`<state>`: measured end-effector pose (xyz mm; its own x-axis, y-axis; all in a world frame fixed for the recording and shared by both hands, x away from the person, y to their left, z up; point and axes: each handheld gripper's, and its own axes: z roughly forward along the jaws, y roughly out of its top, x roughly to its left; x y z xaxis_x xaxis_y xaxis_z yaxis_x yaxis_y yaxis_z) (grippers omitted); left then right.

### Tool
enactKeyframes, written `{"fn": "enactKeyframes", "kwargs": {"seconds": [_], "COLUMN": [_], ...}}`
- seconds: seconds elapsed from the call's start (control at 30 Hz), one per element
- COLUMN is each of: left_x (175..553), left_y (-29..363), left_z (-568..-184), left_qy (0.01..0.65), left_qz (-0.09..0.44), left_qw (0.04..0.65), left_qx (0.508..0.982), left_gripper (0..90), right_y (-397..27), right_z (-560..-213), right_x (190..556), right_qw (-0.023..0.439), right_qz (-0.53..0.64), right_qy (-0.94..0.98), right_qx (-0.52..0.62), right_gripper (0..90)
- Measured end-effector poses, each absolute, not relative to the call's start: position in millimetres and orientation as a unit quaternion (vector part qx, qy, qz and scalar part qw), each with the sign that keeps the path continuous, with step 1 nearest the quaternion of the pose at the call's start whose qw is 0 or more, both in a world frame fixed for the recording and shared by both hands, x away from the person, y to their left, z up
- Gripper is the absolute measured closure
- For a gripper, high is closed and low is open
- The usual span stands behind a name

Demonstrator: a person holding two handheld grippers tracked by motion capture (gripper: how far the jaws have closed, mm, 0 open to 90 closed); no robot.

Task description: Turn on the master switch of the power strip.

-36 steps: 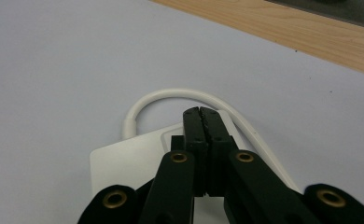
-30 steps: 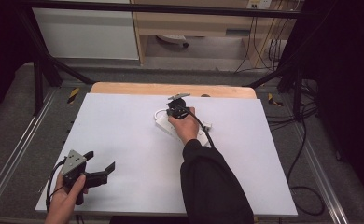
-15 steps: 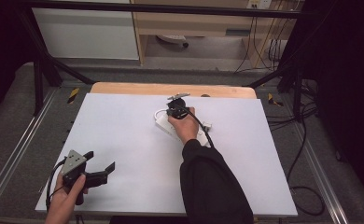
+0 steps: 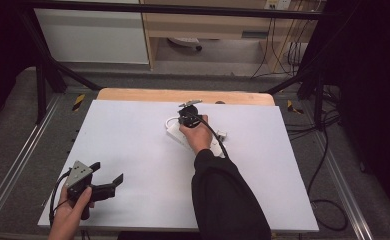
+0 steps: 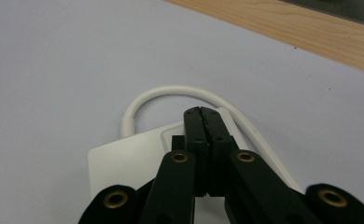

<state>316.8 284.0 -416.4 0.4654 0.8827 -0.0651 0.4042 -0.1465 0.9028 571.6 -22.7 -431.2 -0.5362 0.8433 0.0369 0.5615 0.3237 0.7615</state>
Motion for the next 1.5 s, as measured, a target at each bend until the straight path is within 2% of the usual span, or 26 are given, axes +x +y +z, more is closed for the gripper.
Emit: {"fn": "enactKeyframes", "kwargs": {"seconds": [1.17, 1.33, 1.5], "left_x": [317, 317, 317], "left_y": [285, 285, 285], "left_z": [-416, -417, -417], "left_qy": [0.451, 0.451, 0.452], "left_qz": [0.254, 0.253, 0.253], "left_qw": [0.472, 0.472, 0.471], "left_qx": [0.714, 0.714, 0.714], "left_gripper": [6.4, 6.4, 6.4], "right_y": [-43, -50, -55], "right_z": [-428, -422, -417], "right_x": [559, 555, 552], "right_qw": [0.191, 0.192, 0.191], "right_qz": [0.418, 0.428, 0.433], "right_qy": [0.767, 0.760, 0.754], "right_qx": [0.448, 0.450, 0.455], "right_gripper": [89.9, 88.0, 80.4]}}
